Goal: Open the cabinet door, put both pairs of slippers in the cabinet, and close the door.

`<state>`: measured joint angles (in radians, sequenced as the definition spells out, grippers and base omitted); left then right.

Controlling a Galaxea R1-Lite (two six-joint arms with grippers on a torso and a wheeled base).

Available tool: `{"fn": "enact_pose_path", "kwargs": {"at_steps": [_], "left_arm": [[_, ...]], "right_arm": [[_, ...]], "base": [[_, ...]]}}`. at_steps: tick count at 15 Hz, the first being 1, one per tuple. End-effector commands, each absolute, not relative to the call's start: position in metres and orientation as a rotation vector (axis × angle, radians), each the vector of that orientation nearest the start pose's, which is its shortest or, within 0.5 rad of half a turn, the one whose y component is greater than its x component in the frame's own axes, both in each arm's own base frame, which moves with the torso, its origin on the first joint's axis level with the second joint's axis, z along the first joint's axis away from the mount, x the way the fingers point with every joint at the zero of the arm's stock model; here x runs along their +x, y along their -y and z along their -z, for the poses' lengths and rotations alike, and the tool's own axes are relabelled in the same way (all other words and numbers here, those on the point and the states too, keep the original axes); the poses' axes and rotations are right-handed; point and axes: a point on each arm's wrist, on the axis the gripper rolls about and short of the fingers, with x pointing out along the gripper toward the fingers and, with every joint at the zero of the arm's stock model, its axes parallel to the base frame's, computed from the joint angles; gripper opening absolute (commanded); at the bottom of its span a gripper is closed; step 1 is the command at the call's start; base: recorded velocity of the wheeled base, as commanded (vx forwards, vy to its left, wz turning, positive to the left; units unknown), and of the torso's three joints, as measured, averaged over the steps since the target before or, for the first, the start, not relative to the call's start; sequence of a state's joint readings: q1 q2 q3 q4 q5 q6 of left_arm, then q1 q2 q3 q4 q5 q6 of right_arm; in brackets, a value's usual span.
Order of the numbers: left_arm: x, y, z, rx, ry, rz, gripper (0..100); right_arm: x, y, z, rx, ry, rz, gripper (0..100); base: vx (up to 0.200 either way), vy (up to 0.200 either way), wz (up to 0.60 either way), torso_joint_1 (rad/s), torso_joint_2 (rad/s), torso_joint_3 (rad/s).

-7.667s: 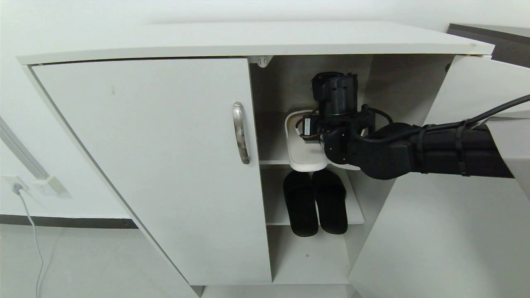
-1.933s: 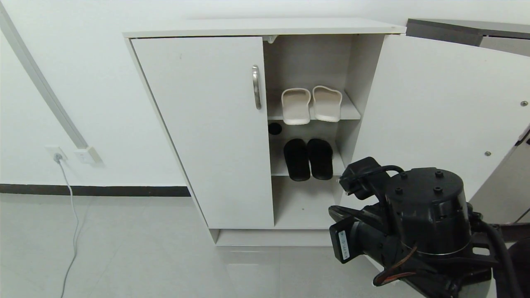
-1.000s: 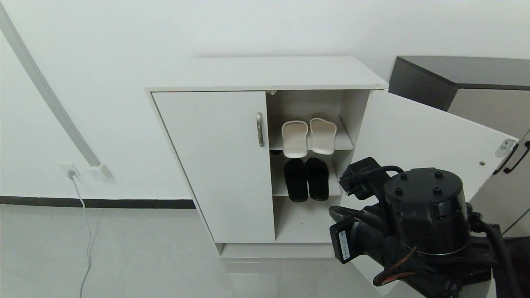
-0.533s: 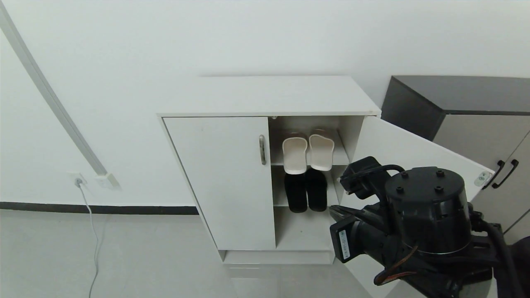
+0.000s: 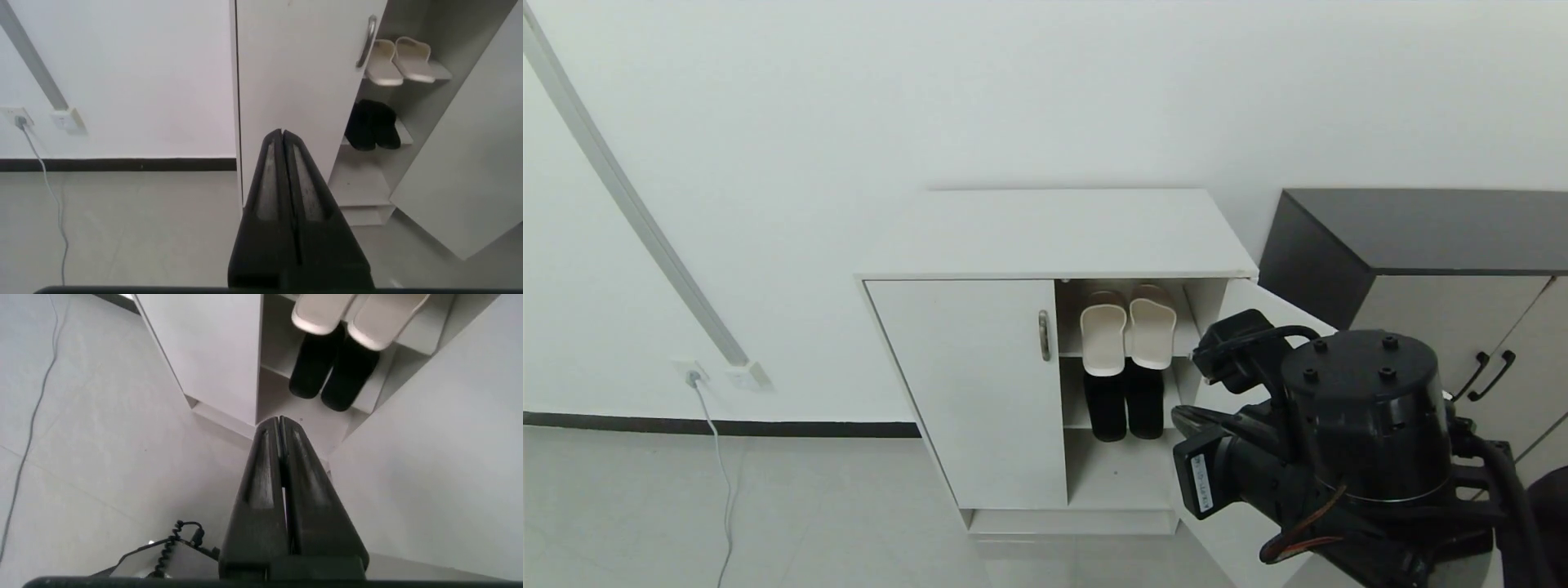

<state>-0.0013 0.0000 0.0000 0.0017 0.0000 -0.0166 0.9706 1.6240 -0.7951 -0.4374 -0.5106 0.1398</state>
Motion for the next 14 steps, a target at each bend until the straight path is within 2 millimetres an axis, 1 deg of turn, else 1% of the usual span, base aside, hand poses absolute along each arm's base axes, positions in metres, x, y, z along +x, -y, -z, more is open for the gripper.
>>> {"fn": "enact_pose_path", "kwargs": {"at_steps": [1, 6, 8, 12, 14], "left_arm": [[-0.0228, 0.0000, -0.0753, -0.017, -0.002, 0.002, 0], [-0.0227, 0.0000, -0.0754, -0.018, -0.003, 0.002, 0], [-0.0228, 0.0000, -0.0753, -0.018, -0.002, 0.002, 0], [-0.0227, 0.0000, -0.0754, -0.018, -0.003, 0.002, 0], [-0.0228, 0.0000, -0.0753, -0.018, -0.002, 0.002, 0]], "right_arm": [[0.1684, -0.2268, -0.1836, -0.130, -0.321, -0.432, 0], [0.1683, -0.2267, -0.1854, -0.127, -0.318, -0.432, 0], [0.1683, -0.2263, -0.1838, -0.134, -0.321, -0.425, 0], [0.1669, -0.2250, -0.1827, -0.152, -0.318, -0.427, 0], [0.1670, -0.2253, -0.1801, -0.157, -0.325, -0.431, 0]], "base": [[0.000, 0.000, 0.00, 0.237, -0.56, -0.320], [0.000, 0.000, 0.00, 0.258, -0.59, -0.333], [0.000, 0.000, 0.00, 0.210, -0.47, -0.259], [0.000, 0.000, 0.00, 0.179, -0.38, -0.210], [0.000, 0.000, 0.00, 0.053, -0.14, -0.066]]}}
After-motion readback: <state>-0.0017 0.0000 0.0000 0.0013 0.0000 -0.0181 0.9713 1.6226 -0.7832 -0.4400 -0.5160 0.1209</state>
